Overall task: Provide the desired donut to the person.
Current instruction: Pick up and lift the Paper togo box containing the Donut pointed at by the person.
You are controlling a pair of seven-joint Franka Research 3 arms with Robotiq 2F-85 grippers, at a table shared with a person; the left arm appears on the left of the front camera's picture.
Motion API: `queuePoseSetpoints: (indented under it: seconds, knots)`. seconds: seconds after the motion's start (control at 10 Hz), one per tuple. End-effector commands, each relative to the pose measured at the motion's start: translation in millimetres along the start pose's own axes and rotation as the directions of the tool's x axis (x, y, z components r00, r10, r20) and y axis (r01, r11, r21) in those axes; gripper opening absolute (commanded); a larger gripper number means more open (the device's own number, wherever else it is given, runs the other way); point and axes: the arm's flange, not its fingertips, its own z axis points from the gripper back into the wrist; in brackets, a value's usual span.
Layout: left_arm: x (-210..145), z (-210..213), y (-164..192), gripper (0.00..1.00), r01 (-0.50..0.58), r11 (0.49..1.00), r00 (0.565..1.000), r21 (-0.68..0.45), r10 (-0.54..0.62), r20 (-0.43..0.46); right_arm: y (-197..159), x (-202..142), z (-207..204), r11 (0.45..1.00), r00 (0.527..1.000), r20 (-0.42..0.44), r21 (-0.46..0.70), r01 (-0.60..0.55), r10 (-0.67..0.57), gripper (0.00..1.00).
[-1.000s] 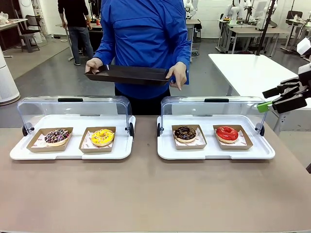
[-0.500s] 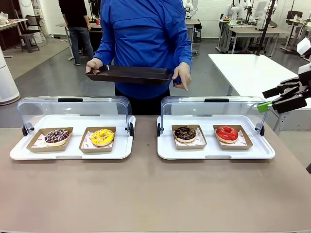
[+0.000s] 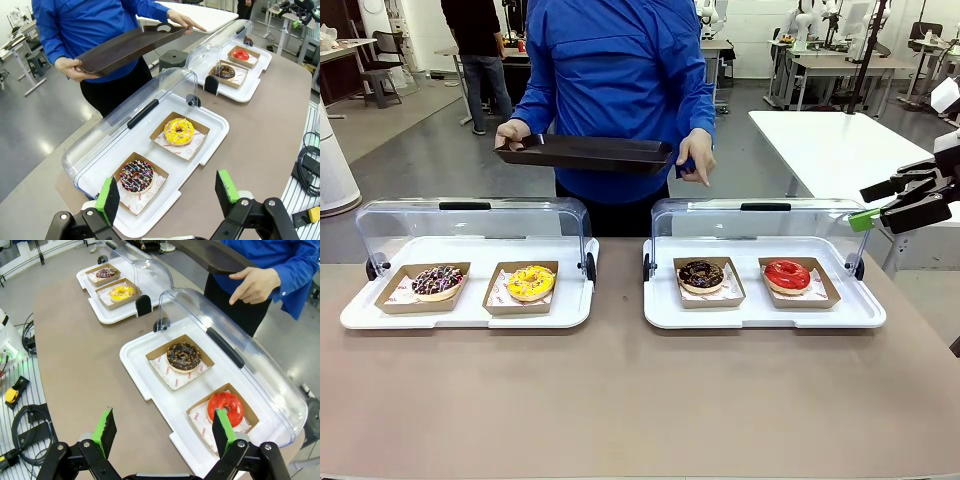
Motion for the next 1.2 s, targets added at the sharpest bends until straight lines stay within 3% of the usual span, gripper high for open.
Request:
queuePoseSetpoints:
  seconds: [0.0, 1.1]
  knots:
    - [0.0, 0.3, -0.6, 1.0, -0.004, 1.0, 1.0, -0.006, 0.004, 0.003, -1.6, -0.1, -2.4, 1.0, 1.0, 0.016, 0.011, -0.006, 0.006, 1.0]
    - [0.0, 0.3, -0.6, 1.0, -0.004, 1.0, 1.0, -0.006, 0.004, 0.003, 0.0, 0.0, 0.0, 1.0, 1.0, 0.0, 0.0, 0.0, 0.0, 1.0]
